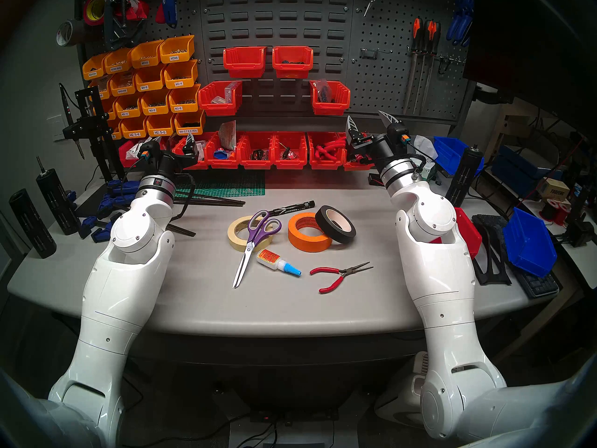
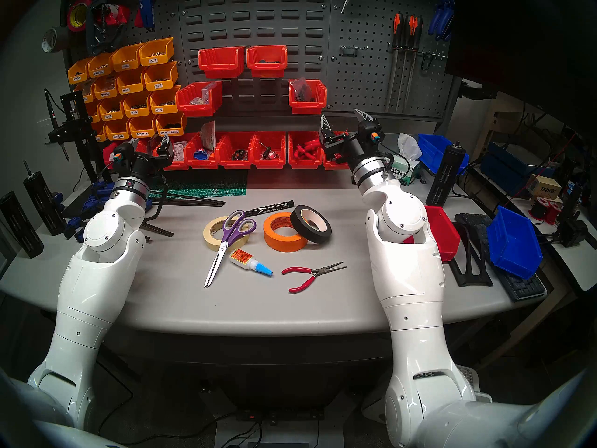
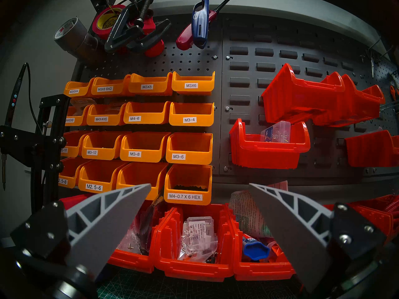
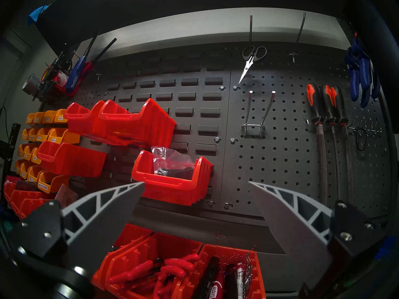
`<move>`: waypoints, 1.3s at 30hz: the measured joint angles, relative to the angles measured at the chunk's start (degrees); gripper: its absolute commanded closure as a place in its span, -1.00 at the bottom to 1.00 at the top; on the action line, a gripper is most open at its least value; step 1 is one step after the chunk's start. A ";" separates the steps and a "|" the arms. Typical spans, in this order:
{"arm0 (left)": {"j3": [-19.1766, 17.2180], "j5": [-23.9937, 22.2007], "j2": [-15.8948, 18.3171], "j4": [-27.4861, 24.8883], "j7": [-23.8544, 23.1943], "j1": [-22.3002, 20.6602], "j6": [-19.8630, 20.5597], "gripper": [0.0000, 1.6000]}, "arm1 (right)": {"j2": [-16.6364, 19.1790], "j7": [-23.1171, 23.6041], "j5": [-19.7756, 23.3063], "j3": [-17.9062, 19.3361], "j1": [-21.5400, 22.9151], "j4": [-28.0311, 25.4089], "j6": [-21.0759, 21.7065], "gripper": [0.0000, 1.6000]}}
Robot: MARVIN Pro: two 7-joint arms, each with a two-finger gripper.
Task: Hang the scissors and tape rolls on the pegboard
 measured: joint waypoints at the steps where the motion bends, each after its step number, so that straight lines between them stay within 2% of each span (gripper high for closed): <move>1: 0.00 0.00 0.00 0.00 0.00 0.00 0.00 -1.00 | 0.04 0.11 0.04 0.02 -0.03 -0.06 0.14 -1.00; 11: 0.00 0.00 0.00 0.01 -0.01 0.01 0.01 -1.00 | 1.12 2.67 0.86 0.27 -1.19 -2.24 2.91 -1.00; 27: 0.00 0.00 0.00 0.01 -0.02 0.01 0.02 -1.00 | 2.59 5.93 2.26 1.74 -2.93 -4.44 4.38 -1.00; 39: 0.01 0.00 -0.01 0.02 -0.04 0.02 0.03 -1.00 | 4.58 11.61 5.03 3.09 -3.63 -5.78 5.89 -1.00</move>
